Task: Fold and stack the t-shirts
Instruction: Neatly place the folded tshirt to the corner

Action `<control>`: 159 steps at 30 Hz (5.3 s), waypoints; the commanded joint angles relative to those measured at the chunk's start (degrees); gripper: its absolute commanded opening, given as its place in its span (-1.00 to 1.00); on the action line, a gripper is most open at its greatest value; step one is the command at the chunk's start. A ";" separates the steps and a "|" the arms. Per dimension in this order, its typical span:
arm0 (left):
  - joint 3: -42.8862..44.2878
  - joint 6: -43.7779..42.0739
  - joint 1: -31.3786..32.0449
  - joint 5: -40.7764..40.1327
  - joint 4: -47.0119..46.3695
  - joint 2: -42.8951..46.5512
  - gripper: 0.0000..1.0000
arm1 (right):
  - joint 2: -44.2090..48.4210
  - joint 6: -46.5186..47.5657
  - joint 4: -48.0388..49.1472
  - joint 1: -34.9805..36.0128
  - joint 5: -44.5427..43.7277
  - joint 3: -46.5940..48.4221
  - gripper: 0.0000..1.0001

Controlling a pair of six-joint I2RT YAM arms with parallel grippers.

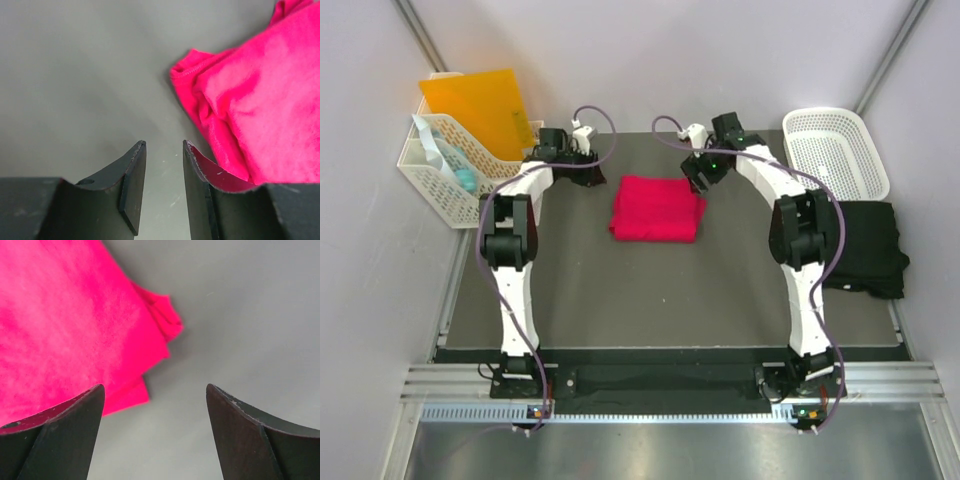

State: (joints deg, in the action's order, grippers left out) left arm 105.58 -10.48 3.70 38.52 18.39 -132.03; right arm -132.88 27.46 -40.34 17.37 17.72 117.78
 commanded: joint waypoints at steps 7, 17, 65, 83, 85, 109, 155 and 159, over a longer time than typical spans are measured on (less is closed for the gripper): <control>-3.80 -6.64 0.51 0.77 -3.63 13.36 -0.34 | 14.83 12.43 0.87 5.39 -8.65 -3.59 -0.44; -22.33 -13.33 0.51 -12.32 -5.74 31.90 -0.26 | 23.01 18.85 2.81 10.93 -15.94 -14.32 -0.37; -43.79 -13.07 0.43 -37.38 -22.52 56.27 0.23 | 18.89 22.81 18.53 32.38 -28.61 -36.39 0.86; -43.27 -15.54 -0.54 -37.12 -25.42 54.86 0.25 | 9.84 24.04 20.31 30.45 -30.55 -32.36 0.71; -43.27 -15.71 -0.98 -37.03 -25.69 54.77 0.25 | 9.22 23.69 18.11 30.01 -29.32 -31.47 0.58; -43.70 -14.48 -8.45 -32.81 -28.59 56.53 0.26 | 6.49 22.99 -1.75 26.58 -18.51 -23.91 -0.66; -43.18 -10.61 -9.51 -26.04 -26.04 56.79 0.26 | 30.92 40.82 -5.12 10.94 -35.73 -0.62 -1.00; -43.00 -10.35 -9.59 -25.60 -25.60 56.79 0.26 | 34.34 44.95 -0.80 7.51 -36.61 -3.07 -1.00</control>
State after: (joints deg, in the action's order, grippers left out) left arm 61.06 -22.15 -5.58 11.42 -6.24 -76.86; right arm -105.82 67.42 -49.98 27.66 -15.62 114.04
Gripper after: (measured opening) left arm 0.631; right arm 0.077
